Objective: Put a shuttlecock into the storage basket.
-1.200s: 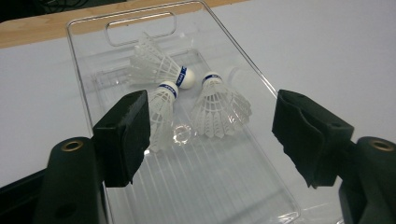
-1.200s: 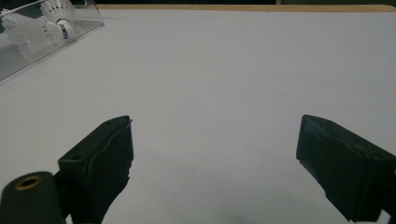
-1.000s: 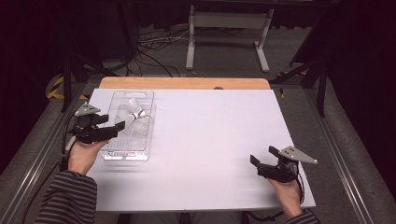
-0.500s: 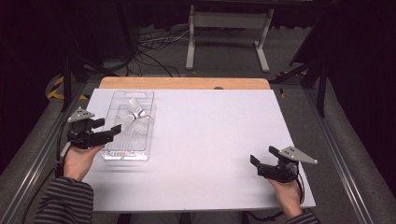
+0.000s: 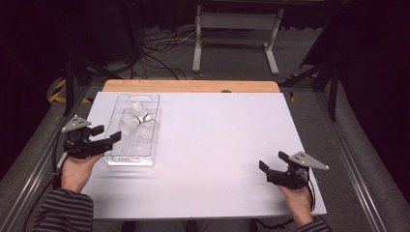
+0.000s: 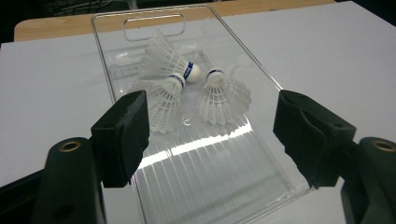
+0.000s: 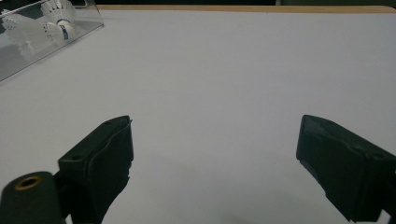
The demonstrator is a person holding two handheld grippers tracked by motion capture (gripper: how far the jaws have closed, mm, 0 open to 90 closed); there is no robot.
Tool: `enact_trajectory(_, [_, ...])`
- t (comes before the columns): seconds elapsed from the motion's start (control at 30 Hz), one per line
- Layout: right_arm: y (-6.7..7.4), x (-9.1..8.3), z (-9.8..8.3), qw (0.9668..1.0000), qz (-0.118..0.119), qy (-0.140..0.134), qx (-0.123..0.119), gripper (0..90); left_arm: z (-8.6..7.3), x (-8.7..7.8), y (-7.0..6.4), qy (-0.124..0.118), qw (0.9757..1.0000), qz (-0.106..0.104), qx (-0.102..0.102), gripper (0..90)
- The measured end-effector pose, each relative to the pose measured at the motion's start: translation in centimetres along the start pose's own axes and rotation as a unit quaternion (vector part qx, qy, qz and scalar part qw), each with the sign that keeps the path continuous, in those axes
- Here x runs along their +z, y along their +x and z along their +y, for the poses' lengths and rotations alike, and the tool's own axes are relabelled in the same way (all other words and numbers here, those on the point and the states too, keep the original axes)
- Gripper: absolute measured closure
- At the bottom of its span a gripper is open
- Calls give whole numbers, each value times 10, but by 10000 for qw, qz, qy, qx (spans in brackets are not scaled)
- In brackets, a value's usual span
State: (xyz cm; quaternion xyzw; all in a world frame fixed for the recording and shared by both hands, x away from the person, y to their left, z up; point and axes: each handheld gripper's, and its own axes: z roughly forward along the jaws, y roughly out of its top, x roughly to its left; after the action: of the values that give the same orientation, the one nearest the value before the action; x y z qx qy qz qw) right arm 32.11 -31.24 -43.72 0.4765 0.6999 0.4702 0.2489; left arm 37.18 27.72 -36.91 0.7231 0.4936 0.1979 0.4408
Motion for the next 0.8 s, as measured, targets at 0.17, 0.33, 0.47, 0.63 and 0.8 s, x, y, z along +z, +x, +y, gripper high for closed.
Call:
enact_trajectory(0.17, [0, 0, 0, 10000, 5, 1, 12, 117, -5, -4, 1, -58, 10000, -6, -32, 277])
enact_trajectory(0.33, [0, 0, 0, 10000, -1, -1, 8, 116, -9, -7, 1, -111, 9999, 0, -46, 276])
enact_trajectory(0.47, [0, 0, 0, 10000, 7, 0, 22, 116, -11, -11, 1, -164, 9999, 5, -34, 273])
enact_trajectory(0.63, [0, 0, 0, 10000, 12, -1, 16, 116, -15, -14, 0, -234, 9997, 5, -41, 272])
enact_trajectory(0.8, [0, 0, 0, 10000, 14, -2, 31, 116, -21, -16, 1, -289, 9996, -6, -79, 272])
